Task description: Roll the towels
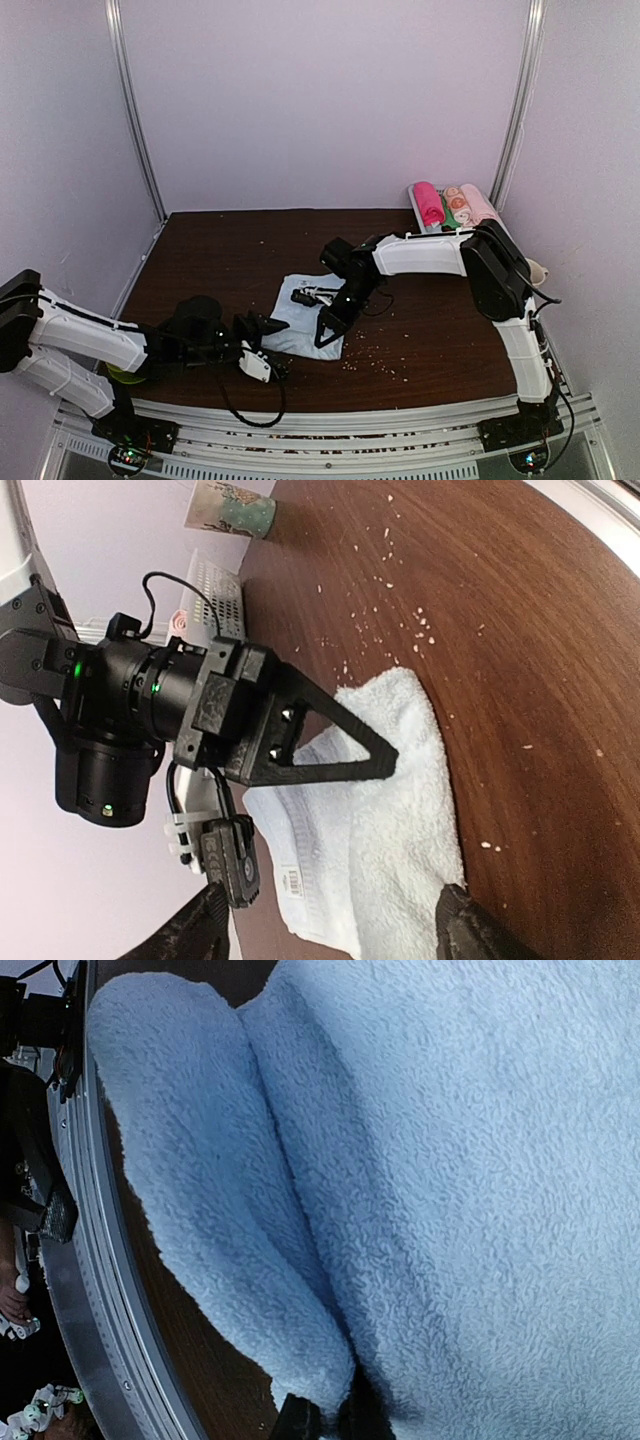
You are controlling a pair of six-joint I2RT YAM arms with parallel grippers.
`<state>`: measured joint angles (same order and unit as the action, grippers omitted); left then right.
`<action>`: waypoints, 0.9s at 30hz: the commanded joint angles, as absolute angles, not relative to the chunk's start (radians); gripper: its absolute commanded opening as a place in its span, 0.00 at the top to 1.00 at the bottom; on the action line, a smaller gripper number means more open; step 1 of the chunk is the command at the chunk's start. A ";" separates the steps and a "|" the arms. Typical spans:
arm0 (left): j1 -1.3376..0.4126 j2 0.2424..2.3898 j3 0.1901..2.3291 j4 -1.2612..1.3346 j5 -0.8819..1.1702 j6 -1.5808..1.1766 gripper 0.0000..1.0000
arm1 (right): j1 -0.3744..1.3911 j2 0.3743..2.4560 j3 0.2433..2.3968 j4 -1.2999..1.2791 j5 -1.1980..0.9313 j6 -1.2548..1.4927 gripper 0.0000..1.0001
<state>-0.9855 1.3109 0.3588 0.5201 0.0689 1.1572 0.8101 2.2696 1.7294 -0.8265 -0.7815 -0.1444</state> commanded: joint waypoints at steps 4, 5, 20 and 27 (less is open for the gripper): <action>-0.991 1.446 0.412 0.447 0.090 1.193 0.30 | 0.798 2.303 1.750 -0.857 -0.755 -0.160 0.99; -0.991 1.456 0.414 0.448 0.087 1.192 0.30 | 0.798 2.303 1.750 -0.858 -0.755 -0.160 0.99; -0.992 1.669 0.502 0.461 -0.110 1.203 0.32 | 0.796 2.301 1.750 -0.878 -0.767 -0.177 0.99; -0.992 1.716 0.542 0.400 -0.173 1.201 0.47 | 0.794 2.304 1.761 -0.905 -0.772 -0.203 0.99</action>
